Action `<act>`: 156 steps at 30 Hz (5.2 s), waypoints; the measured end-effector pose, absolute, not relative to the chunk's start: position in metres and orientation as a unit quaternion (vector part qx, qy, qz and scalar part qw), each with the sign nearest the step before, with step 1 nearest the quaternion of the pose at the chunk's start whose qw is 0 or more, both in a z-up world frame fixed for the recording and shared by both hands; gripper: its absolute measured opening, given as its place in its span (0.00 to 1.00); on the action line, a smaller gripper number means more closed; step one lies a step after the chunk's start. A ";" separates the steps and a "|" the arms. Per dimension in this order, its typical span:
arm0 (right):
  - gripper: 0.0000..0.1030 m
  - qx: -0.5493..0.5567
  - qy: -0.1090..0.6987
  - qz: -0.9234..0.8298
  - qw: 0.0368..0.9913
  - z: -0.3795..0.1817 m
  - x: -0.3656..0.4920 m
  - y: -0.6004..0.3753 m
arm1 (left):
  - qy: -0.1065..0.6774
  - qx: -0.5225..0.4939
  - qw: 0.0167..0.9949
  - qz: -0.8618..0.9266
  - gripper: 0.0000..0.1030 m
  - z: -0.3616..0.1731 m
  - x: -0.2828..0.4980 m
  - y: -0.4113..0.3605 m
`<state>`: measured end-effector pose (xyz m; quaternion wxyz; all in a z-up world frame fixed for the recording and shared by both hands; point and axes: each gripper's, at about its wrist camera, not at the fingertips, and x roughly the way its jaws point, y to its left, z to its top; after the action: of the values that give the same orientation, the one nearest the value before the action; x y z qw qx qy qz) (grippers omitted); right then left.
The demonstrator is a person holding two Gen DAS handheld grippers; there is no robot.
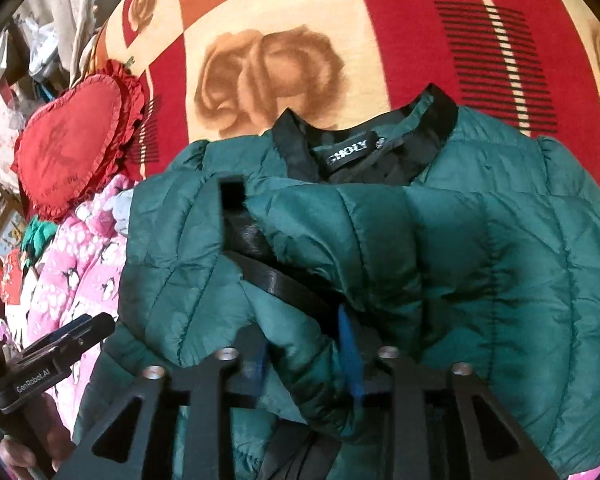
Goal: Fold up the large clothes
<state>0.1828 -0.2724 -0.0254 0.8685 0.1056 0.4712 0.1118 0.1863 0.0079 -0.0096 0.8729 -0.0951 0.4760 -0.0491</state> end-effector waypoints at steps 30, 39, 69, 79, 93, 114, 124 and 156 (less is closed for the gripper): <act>0.77 0.130 0.434 0.008 0.891 0.015 0.087 -0.419 | 0.497 -0.106 0.845 -0.165 0.72 -0.006 0.189 -0.152; 0.77 0.164 0.429 -0.023 0.888 0.009 0.072 -0.453 | 0.467 -0.056 0.866 -0.169 0.16 0.005 0.187 -0.170; 0.78 0.193 0.415 -0.057 0.887 0.021 0.085 -0.460 | 0.509 -0.104 0.838 -0.166 0.72 -0.011 0.216 -0.128; 0.78 0.195 0.412 -0.069 0.887 0.026 0.089 -0.467 | 0.434 -0.102 0.881 -0.160 0.16 0.049 0.208 -0.100; 0.79 0.044 0.472 -0.028 0.880 -0.033 0.173 -0.365 | 0.475 -0.102 0.870 -0.078 0.16 -0.008 0.214 -0.018; 0.79 0.030 0.460 -0.033 0.887 0.000 0.134 -0.368 | 0.408 -0.037 0.907 -0.094 0.64 0.025 0.197 -0.040; 0.86 0.037 0.480 -0.044 0.875 -0.056 0.159 -0.368 | 0.455 -0.030 0.887 -0.064 0.65 -0.029 0.219 -0.044; 0.90 0.040 0.458 -0.061 0.886 -0.010 0.137 -0.363 | 0.467 -0.012 0.882 -0.056 0.76 -0.043 0.229 -0.053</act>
<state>0.1372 -0.3630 -0.0104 0.8858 0.0398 0.4584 -0.0610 0.2290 -0.0532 -0.0429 0.8823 -0.0121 0.4672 -0.0562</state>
